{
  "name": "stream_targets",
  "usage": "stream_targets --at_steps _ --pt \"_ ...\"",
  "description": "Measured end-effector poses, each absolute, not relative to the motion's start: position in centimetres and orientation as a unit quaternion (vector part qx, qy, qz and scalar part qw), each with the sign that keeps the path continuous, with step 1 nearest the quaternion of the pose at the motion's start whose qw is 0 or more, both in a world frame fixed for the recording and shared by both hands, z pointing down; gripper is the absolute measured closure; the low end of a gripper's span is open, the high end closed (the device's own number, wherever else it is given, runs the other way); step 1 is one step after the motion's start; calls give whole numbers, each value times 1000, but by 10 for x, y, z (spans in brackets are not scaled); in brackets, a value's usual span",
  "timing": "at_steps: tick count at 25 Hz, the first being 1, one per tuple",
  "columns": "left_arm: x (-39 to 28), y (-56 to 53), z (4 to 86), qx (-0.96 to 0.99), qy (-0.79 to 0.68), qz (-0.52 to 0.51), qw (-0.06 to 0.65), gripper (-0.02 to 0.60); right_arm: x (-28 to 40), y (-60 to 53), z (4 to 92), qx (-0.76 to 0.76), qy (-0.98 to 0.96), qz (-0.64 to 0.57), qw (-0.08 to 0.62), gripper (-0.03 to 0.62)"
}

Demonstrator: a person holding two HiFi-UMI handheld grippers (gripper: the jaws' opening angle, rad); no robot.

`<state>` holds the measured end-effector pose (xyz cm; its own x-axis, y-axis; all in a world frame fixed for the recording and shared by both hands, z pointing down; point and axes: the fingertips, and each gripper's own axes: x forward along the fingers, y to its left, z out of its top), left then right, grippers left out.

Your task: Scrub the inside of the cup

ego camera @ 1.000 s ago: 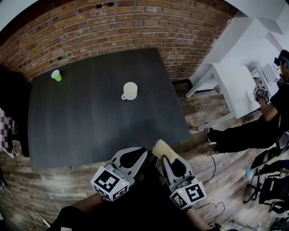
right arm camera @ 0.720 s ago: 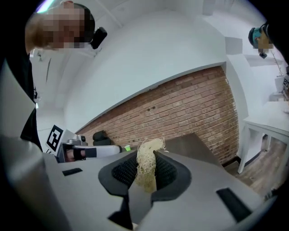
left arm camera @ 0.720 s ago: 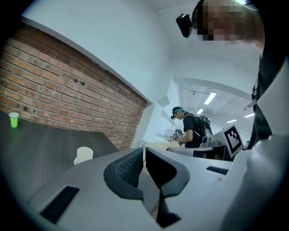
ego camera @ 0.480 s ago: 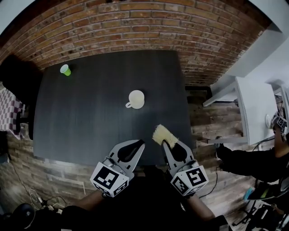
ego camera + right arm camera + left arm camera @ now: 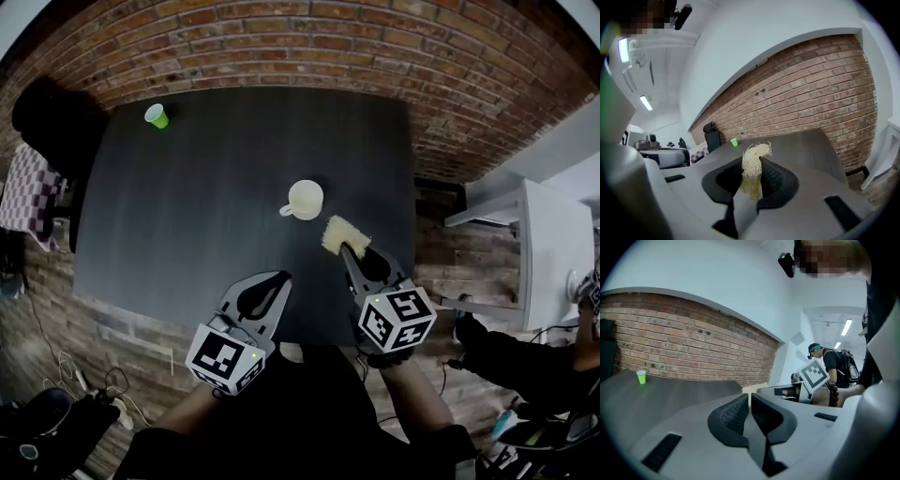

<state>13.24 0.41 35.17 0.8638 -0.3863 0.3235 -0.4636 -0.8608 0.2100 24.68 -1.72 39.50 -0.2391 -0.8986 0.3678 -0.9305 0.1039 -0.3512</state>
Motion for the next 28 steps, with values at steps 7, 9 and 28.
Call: stream_targets --at_steps 7,9,28 --pt "94 -55 369 959 -244 118 86 551 239 -102 415 597 -746 268 121 503" --pt "88 -74 384 958 -237 135 84 551 232 -128 429 581 -748 277 162 503" --pt "139 -154 554 926 -139 345 62 476 194 -192 564 409 -702 273 515 503"
